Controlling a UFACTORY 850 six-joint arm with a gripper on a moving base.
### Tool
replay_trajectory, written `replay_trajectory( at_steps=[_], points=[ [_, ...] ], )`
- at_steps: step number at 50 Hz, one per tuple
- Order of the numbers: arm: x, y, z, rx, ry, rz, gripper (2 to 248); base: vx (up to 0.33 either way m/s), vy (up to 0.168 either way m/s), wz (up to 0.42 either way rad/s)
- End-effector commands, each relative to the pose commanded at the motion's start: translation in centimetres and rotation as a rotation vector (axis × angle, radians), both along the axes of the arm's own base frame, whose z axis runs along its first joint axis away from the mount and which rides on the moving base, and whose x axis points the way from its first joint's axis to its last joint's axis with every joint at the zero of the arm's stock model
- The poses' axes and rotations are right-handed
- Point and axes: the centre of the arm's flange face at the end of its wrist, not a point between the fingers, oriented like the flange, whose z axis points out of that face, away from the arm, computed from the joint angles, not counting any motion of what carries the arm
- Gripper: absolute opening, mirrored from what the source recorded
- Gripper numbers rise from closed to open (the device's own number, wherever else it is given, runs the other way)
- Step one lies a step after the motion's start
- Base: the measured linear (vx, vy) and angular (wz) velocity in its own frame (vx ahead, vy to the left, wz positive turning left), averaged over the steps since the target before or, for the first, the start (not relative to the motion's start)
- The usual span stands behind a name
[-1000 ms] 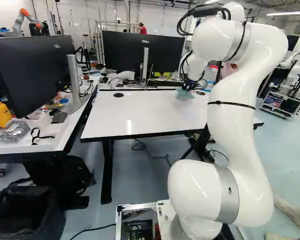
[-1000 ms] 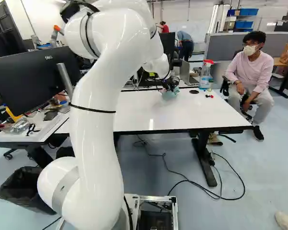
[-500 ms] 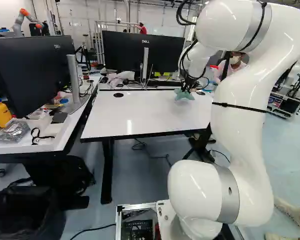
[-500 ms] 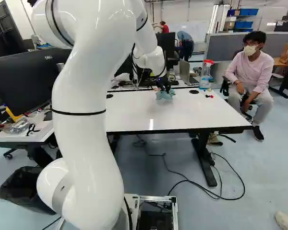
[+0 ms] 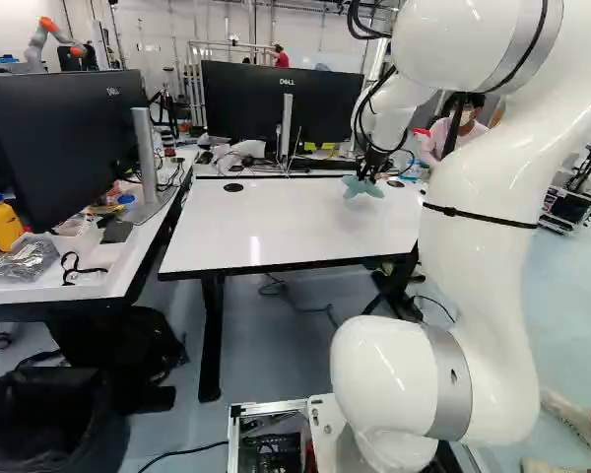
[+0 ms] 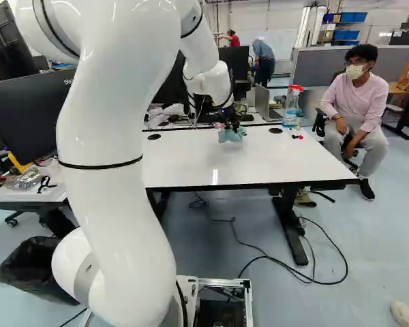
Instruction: Clean the table with the green towel
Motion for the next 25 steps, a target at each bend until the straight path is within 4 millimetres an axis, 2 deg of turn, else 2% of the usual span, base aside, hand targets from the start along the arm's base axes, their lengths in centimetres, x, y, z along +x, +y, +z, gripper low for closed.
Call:
replay_trajectory(
  at_steps=[17,25],
  points=[
    [-0.3,1.2,0.0,0.001,0.003,0.017,51,0.0,0.0,0.0],
    [0.2,1.9,0.0,0.001,0.002,0.031,51,0.0,0.0,0.0]
  ],
)
